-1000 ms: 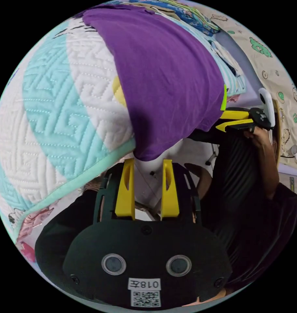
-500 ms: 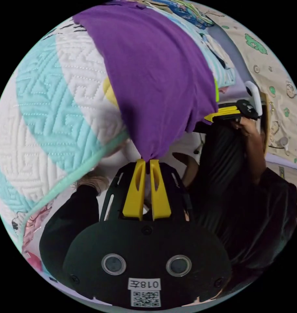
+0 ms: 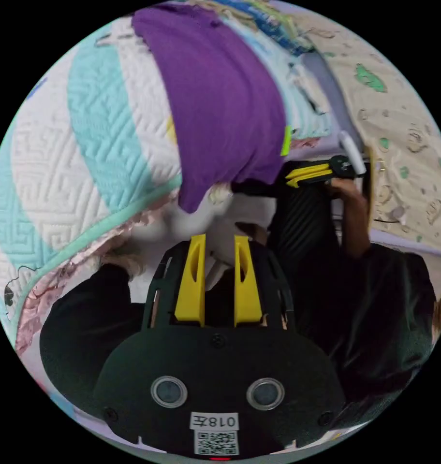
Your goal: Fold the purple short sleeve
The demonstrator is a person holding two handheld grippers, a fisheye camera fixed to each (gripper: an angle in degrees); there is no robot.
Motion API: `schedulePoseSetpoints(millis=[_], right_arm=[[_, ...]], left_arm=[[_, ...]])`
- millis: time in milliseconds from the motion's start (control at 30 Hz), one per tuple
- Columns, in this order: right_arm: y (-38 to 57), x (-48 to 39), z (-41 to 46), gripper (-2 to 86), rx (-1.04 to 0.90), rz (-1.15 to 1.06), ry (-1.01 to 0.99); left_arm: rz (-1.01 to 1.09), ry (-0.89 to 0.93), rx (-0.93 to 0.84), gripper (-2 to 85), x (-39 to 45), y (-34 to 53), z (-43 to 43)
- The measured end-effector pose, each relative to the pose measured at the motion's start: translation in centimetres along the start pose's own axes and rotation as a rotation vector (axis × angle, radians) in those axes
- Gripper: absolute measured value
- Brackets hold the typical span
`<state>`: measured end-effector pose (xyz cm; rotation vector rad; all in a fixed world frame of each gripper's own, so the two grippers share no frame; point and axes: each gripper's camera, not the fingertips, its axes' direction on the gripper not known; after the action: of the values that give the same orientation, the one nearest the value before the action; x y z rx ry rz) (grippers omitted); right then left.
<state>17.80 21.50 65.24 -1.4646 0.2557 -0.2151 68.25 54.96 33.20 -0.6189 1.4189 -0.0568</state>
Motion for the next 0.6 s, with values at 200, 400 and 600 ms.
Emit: schedulePoseSetpoints(millis=[200,400,600], right_arm=[[0.7,-3.4,-9.4,8.3,0.498,-0.059,0.072],[-7.1,-3.9,-14.8,7.6,0.817,-0.011,0.219],[-19.7,1.4,-13.9,9.2,0.757,0.123,0.188]], left_arm=[[0.222,0.227,0.579,7.8,-0.9,2.5,-11.1],[0.123,0.225,0.858,7.7,-6.3,-0.7,-17.0],[0.06,0.071,0.834,7.8,-9.7,-10.4,-21.4]])
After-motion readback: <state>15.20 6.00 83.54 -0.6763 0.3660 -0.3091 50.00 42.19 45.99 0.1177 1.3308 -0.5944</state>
